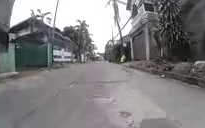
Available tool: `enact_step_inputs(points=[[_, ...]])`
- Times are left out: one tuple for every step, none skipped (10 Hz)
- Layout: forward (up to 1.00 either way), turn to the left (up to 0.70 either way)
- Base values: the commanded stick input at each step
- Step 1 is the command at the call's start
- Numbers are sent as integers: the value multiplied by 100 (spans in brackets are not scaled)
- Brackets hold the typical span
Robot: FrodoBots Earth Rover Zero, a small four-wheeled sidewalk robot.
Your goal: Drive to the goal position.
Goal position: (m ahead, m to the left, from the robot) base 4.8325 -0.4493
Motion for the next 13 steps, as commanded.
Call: enact_step_inputs(points=[[100, -15], [100, -15], [100, -15], [100, -15], [100, -15], [100, -15], [100, -15], [100, -15], [100, -15], [100, -15], [100, -15], [100, -15], [100, -15]])
